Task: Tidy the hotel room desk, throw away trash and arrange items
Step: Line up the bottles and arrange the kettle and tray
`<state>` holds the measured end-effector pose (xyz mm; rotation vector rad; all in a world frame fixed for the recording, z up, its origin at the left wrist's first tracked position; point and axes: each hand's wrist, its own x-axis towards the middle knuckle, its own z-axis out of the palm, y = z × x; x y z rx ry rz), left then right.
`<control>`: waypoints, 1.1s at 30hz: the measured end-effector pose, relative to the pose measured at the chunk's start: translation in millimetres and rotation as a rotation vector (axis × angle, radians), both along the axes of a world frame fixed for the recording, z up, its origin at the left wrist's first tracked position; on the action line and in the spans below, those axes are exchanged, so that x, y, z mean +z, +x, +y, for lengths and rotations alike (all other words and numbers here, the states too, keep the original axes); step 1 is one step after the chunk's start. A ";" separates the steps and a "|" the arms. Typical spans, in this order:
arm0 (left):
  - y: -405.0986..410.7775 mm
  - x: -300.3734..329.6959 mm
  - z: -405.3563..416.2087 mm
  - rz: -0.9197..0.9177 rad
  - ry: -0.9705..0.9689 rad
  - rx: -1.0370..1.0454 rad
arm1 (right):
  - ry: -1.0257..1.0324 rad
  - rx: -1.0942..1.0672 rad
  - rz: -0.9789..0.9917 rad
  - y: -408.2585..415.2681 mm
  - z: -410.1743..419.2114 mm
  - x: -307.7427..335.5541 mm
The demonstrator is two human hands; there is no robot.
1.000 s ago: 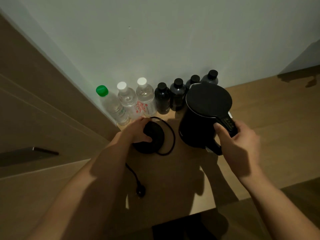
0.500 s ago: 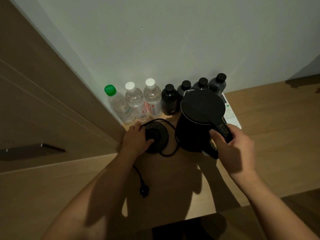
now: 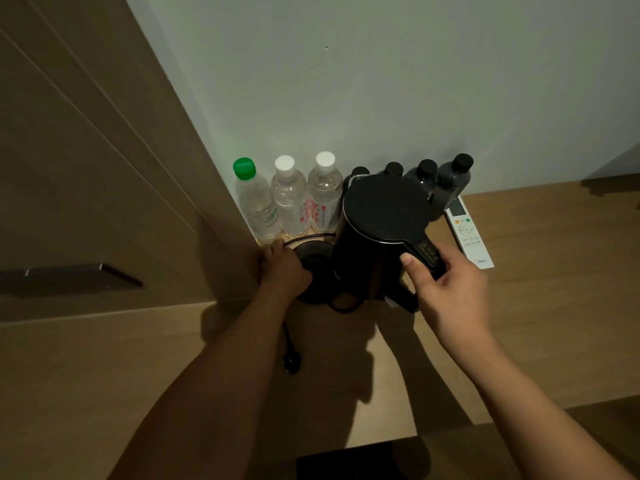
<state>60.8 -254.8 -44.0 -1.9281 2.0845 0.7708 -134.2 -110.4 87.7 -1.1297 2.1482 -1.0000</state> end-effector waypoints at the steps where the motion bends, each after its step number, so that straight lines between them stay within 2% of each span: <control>1: -1.0 -0.5 -3.6 -0.001 0.011 0.006 | -0.007 0.001 0.012 -0.4 2.2 0.7; 6: -1.4 1.4 -11.5 0.030 0.111 0.041 | -0.018 -0.017 0.028 -7.8 8.0 2.5; 11: 6.6 10.5 11.3 0.289 0.097 0.207 | -0.021 -0.020 0.010 -7.3 6.1 -2.7; 16: 21.4 29.5 52.3 0.556 0.014 0.285 | -0.012 0.042 -0.077 5.6 -6.1 -13.3; 18: 28.5 39.7 66.1 0.589 0.005 0.320 | 0.018 0.064 -0.098 14.9 -13.5 -15.8; 23: 47.3 51.7 74.2 0.651 0.075 0.447 | 0.004 0.120 -0.011 35.8 -31.6 -23.3; 28: 43.8 81.6 60.9 0.817 0.034 0.579 | 0.009 0.181 -0.038 50.5 -39.7 -35.2; 33: 31.6 101.8 45.3 1.037 0.074 0.726 | -0.009 0.270 0.023 57.0 -38.6 -28.5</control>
